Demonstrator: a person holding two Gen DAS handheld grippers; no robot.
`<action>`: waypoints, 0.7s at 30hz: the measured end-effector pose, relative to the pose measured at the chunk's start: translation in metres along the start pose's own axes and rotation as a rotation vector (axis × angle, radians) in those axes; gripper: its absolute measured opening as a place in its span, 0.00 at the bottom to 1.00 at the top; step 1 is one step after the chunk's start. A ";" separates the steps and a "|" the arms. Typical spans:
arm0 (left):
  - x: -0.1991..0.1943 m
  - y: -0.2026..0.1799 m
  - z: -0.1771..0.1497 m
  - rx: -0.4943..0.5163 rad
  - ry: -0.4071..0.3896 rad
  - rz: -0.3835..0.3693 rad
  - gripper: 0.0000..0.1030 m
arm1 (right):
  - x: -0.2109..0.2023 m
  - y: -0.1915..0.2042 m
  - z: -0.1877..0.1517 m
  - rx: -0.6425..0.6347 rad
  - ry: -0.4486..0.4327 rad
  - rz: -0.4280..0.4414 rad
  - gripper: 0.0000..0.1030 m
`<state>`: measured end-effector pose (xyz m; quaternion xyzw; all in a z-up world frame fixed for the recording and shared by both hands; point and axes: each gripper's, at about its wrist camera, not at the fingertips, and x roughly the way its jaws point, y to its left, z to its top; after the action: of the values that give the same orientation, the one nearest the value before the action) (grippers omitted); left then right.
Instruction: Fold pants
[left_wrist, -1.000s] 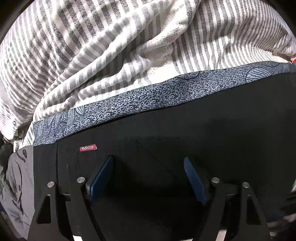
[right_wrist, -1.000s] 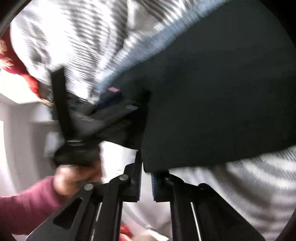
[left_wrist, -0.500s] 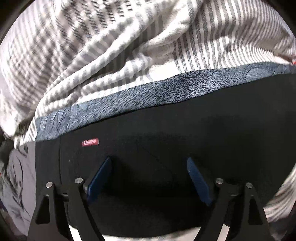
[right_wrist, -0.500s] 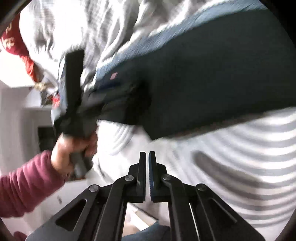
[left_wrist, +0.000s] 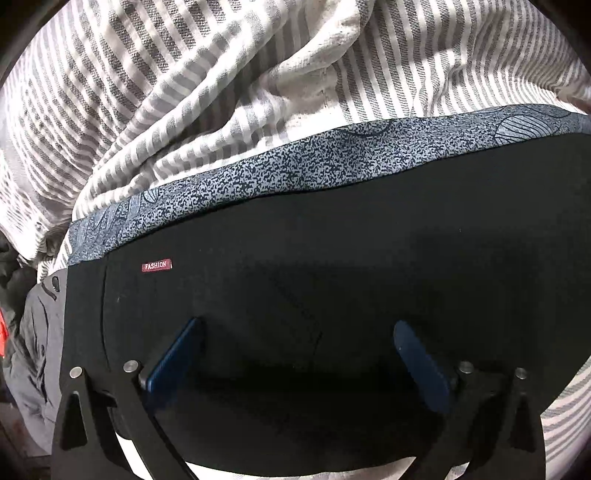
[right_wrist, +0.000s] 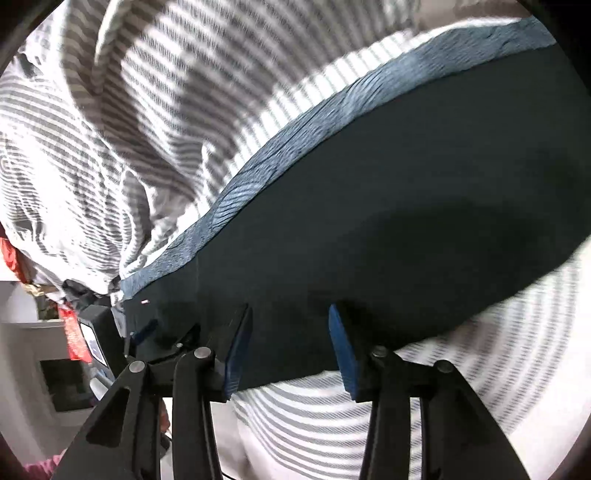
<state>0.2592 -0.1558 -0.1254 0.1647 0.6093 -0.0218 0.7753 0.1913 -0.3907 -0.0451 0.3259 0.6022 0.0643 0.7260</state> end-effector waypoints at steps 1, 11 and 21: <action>0.000 -0.001 0.002 -0.001 0.001 0.005 1.00 | -0.009 -0.003 -0.001 0.008 -0.013 -0.003 0.46; -0.039 -0.027 0.025 -0.028 0.003 -0.050 1.00 | -0.112 -0.083 0.052 0.095 -0.266 -0.345 0.49; -0.074 -0.144 0.091 -0.019 -0.047 -0.191 1.00 | -0.128 -0.128 0.123 0.039 -0.292 -0.343 0.49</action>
<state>0.2916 -0.3297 -0.0699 0.0978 0.6041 -0.0934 0.7854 0.2315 -0.6012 -0.0011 0.2385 0.5384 -0.1199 0.7993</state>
